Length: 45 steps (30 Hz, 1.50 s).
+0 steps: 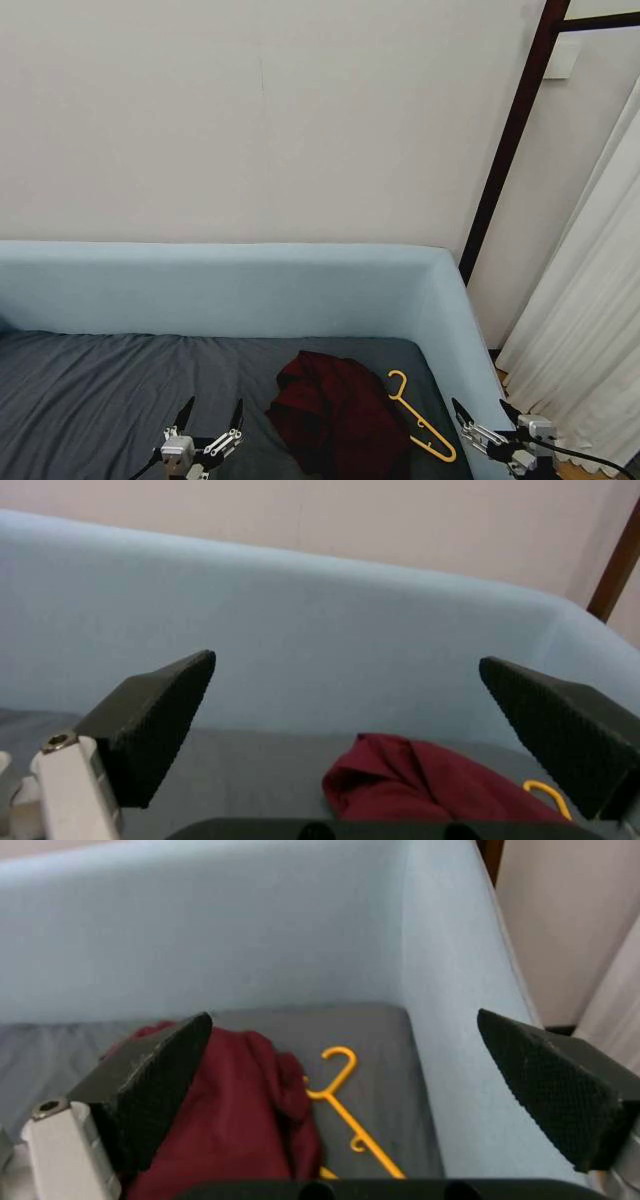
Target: Pick up the clothes from the sofa and hang them on the clothes hanger.
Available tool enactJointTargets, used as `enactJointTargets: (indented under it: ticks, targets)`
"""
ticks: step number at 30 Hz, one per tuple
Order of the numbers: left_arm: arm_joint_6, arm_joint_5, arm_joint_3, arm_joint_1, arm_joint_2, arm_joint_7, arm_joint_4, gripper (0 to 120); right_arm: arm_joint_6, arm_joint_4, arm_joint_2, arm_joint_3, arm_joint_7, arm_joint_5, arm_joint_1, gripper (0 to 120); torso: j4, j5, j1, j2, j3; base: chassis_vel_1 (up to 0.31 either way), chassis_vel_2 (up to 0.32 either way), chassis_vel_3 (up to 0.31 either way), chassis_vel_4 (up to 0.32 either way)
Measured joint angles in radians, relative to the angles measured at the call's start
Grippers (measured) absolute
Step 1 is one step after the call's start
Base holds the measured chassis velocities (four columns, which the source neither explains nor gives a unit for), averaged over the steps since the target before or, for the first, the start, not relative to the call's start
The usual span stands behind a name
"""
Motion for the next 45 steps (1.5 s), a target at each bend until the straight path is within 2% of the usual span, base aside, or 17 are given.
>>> enactJointTargets:
  ticks: [4, 5, 8, 10, 14, 15, 19, 20, 22, 23, 26, 28, 30, 32, 37, 45]
  targets:
    - [-0.003, 0.003, 0.007, 0.010, -0.024, 0.010, 0.016, 99, -0.072, -0.059, -0.075, -0.051, 0.016, 0.124, 0.099, 100, 0.0007, 0.0001, 0.000, 0.000, 0.000, 0.000, 0.000, 0.000, 0.000]
    - [-0.003, 0.003, 0.007, 0.010, -0.024, 0.010, 0.016, 99, -0.072, -0.059, -0.075, -0.051, 0.016, 0.124, 0.099, 100, 0.0007, 0.0001, 0.000, 0.000, 0.000, 0.000, 0.000, 0.000, 0.000]
    - [-0.010, 0.013, 0.006, 0.023, -0.029, 0.014, 0.020, 99, -0.115, -0.115, -0.156, -0.137, 0.020, 0.182, 0.211, 100, 0.0008, 0.0000, 0.000, 0.000, 0.000, 0.000, 0.000, 0.000, 0.000]
    - [-0.012, 0.014, 0.005, 0.026, -0.028, 0.017, 0.020, 99, -0.123, -0.133, -0.176, -0.169, 0.021, 0.196, 0.244, 100, 0.0008, 0.0000, 0.000, 0.000, 0.000, 0.000, 0.000, 0.000, 0.000]
    - [-0.045, 0.012, 0.009, 0.026, -0.022, 0.032, 0.045, 99, -0.163, -0.228, -0.257, -0.333, 0.025, 0.239, 0.401, 100, 0.0006, -0.0004, 0.000, 0.000, 0.000, 0.000, 0.000, 0.000, 0.000]
    - [-0.045, 0.012, 0.009, 0.026, -0.022, 0.032, 0.045, 99, -0.163, -0.228, -0.257, -0.333, 0.025, 0.239, 0.401, 100, 0.0006, -0.0004, 0.000, 0.000, 0.000, 0.000, 0.000, 0.000, 0.000]
    - [-0.070, 0.041, 0.008, 0.032, -0.020, 0.026, 0.079, 100, -0.208, -0.379, -0.294, -0.522, 0.011, 0.247, 0.598, 100, 0.0006, -0.0004, 0.000, 0.000, 0.000, 0.000, 0.000, 0.000, 0.000]
    - [-0.070, 0.041, 0.008, 0.032, -0.020, 0.026, 0.079, 100, -0.208, -0.379, -0.294, -0.522, 0.011, 0.247, 0.598, 100, 0.0006, -0.0004, 0.000, 0.000, 0.000, 0.000, 0.000, 0.000, 0.000]
    - [-0.082, 0.058, 0.003, 0.036, -0.028, 0.020, 0.091, 100, -0.221, -0.470, -0.279, -0.624, 0.011, 0.274, 0.710, 100, 0.0006, 0.0003, 0.000, 0.000, 0.000, 0.000, 0.000, 0.000, 0.000]
    - [-0.082, 0.058, 0.003, 0.036, -0.028, 0.020, 0.091, 100, -0.221, -0.470, -0.279, -0.624, 0.011, 0.274, 0.710, 100, 0.0006, 0.0003, 0.000, 0.000, 0.000, 0.000, 0.000, 0.000, 0.000]
    - [-0.081, 0.056, -0.002, 0.054, -0.036, 0.023, 0.079, 100, -0.242, -0.564, -0.238, -0.741, 0.013, 0.317, 0.848, 100, 0.0000, 0.0002, 0.000, 0.000, 0.000, 0.000, 0.000, 0.000, 0.000]
    - [-0.080, 0.056, -0.003, 0.058, -0.036, 0.024, 0.075, 100, -0.247, -0.585, -0.230, -0.770, 0.012, 0.324, 0.887, 100, 0.0005, 0.0002, 0.000, 0.000, 0.000, 0.000, 0.000, 0.000, 0.000]
    - [-0.076, 0.054, -0.005, 0.070, -0.030, 0.028, 0.066, 100, -0.254, -0.642, -0.206, -0.841, 0.007, 0.337, 0.976, 100, 0.0007, -0.0007, 0.000, 0.000, 0.000, 0.000, 0.000, 0.000, 0.000]
    - [-0.076, 0.061, -0.012, 0.077, -0.026, 0.031, 0.065, 100, -0.253, -0.708, -0.184, -0.907, -0.011, 0.330, 1.042, 100, 0.0006, 0.0000, 0.000, 0.000, 0.000, 0.000, 0.000, 0.000, 0.000]
    - [-0.079, 0.072, -0.024, 0.088, -0.026, 0.031, 0.062, 100, -0.253, -0.826, -0.113, -0.977, -0.037, 0.308, 1.118, 100, 0.0004, -0.0002, 0.000, 0.000, 0.000, 0.000, 0.000, 0.000, 0.000]
    - [-0.083, 0.075, -0.026, 0.107, -0.036, 0.030, 0.055, 100, -0.256, -0.986, 0.006, -1.002, -0.059, 0.231, 1.162, 100, 0.0007, -0.0002, 0.000, 0.000, 0.000, 0.000, 0.000, 0.000, 0.000]
